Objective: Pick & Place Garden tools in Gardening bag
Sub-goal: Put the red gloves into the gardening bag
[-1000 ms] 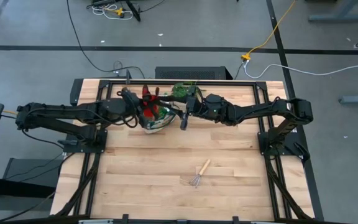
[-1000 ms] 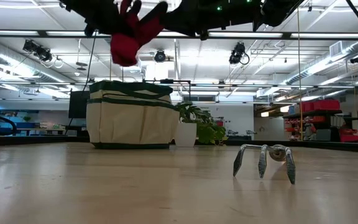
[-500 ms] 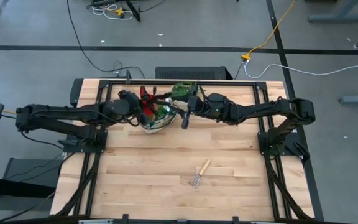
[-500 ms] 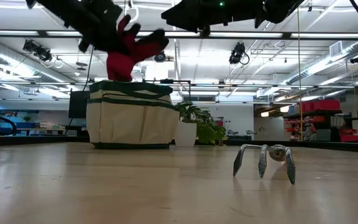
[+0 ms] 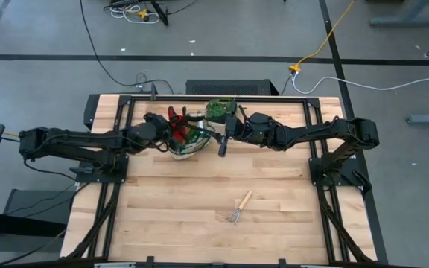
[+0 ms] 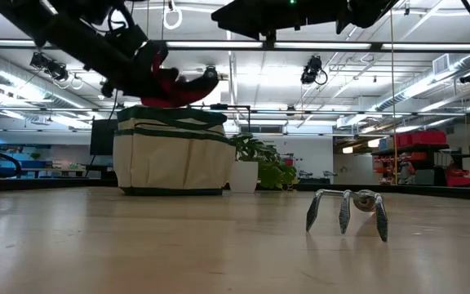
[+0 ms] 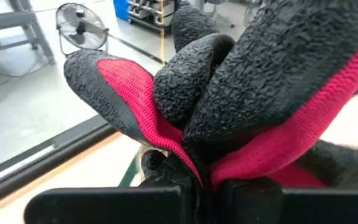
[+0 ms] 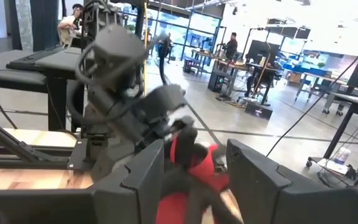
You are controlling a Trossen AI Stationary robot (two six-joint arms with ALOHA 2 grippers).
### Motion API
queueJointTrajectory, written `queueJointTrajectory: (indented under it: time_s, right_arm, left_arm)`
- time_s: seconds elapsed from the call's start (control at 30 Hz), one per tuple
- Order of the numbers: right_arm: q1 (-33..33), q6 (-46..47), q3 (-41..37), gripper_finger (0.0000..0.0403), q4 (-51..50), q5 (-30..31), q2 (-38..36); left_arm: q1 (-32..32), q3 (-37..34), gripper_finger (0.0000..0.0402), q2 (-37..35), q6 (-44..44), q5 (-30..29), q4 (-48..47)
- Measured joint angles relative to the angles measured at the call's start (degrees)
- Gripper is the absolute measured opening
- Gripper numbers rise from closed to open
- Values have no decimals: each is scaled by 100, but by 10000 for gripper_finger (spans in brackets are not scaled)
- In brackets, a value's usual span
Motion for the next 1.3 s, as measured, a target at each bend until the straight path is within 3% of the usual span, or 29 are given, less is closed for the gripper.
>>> queueJointTrajectory:
  time_s: [0.2, 0.5, 0.73, 1.0, 1.3]
  right_arm:
    - [0, 4, 0, 177, 20, 0, 0]
    - [0, 7, 0, 177, -7, -1, 0]
    - [0, 7, 0, 177, -17, 0, 0]
    - [0, 7, 0, 177, -75, 0, 0]
    - [0, -9, 0, 177, -190, 0, 0]
  left_arm:
    - [72, -275, 25, 455, -26, 418, 788]
    - [72, -274, 25, 1231, -93, 429, 783]
    - [72, -263, 26, 1407, -118, 995, 796]
    - [72, -263, 80, 1336, 105, 1234, 725]
    - [61, -276, 135, 713, 80, 1678, 185]
